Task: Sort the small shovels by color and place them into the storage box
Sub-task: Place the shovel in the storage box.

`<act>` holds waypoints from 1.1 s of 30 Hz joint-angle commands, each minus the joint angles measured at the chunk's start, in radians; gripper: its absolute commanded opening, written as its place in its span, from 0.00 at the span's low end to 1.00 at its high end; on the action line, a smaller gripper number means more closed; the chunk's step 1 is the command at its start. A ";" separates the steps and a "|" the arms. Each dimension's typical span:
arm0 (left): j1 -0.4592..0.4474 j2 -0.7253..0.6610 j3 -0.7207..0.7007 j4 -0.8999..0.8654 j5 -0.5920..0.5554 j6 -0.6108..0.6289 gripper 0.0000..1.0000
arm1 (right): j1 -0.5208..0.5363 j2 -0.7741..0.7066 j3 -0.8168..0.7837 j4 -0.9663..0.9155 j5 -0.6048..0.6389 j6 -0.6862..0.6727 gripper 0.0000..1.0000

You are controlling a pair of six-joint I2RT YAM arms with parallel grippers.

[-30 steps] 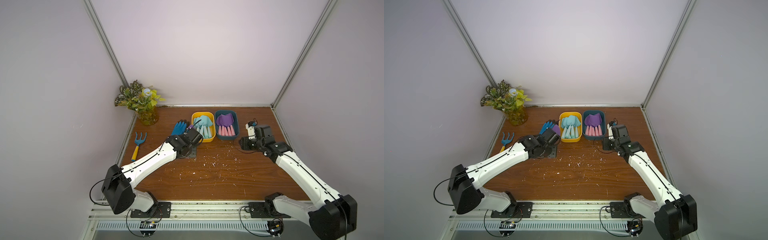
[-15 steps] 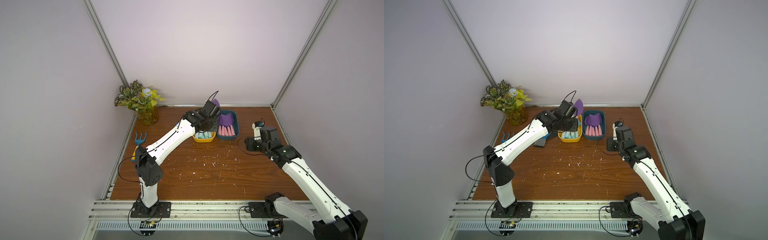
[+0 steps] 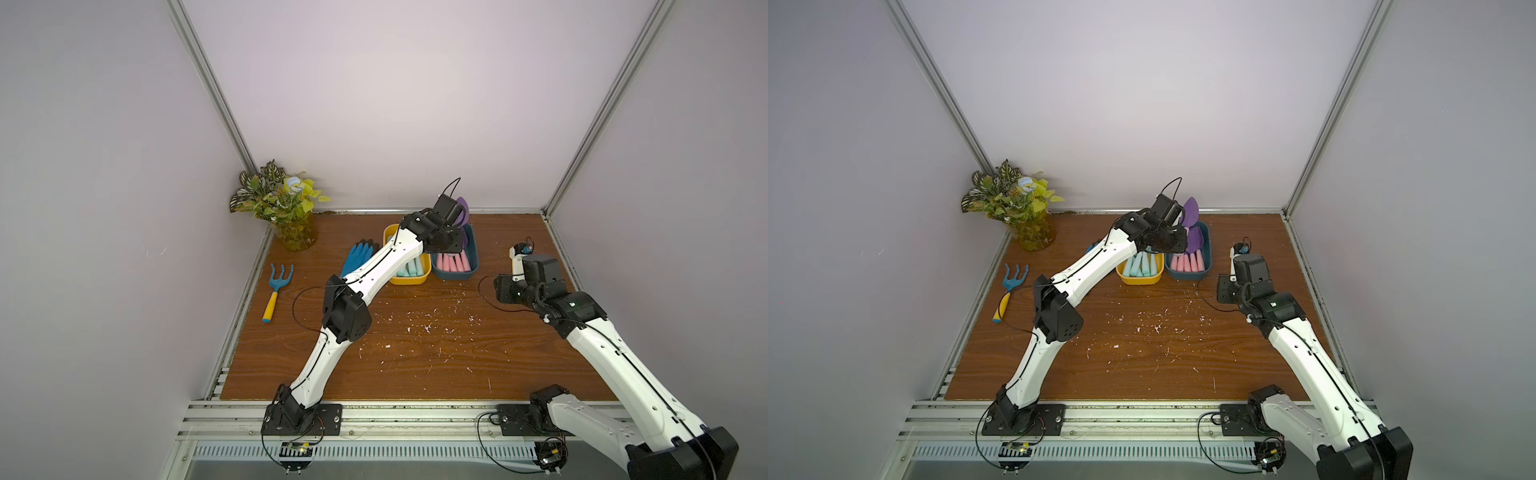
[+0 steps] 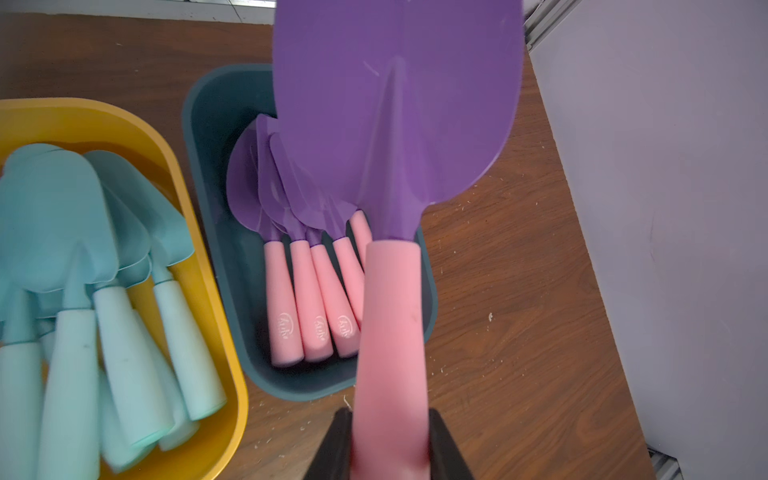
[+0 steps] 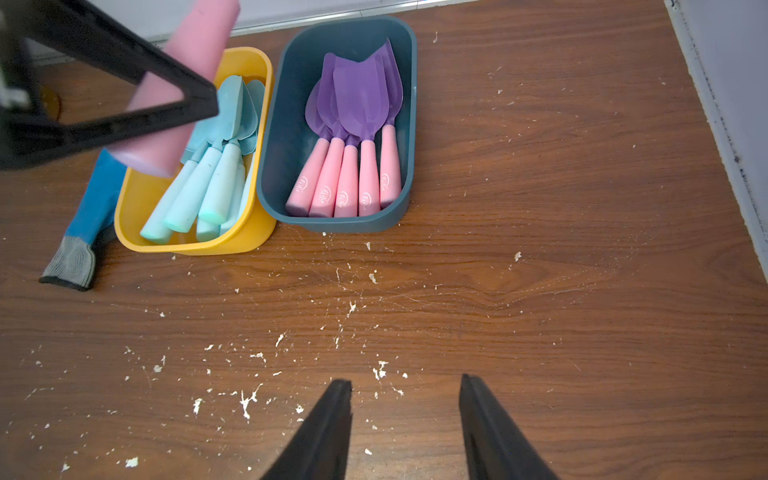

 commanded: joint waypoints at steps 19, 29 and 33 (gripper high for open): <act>0.005 0.235 0.093 0.135 -0.003 -0.034 0.05 | -0.007 -0.043 -0.003 0.008 0.004 -0.037 0.48; 0.012 0.265 0.085 0.149 -0.009 -0.036 0.06 | -0.008 -0.047 -0.015 0.005 0.008 -0.042 0.49; 0.015 0.266 0.070 0.149 -0.016 -0.035 0.07 | -0.008 -0.047 -0.016 0.004 0.007 -0.043 0.49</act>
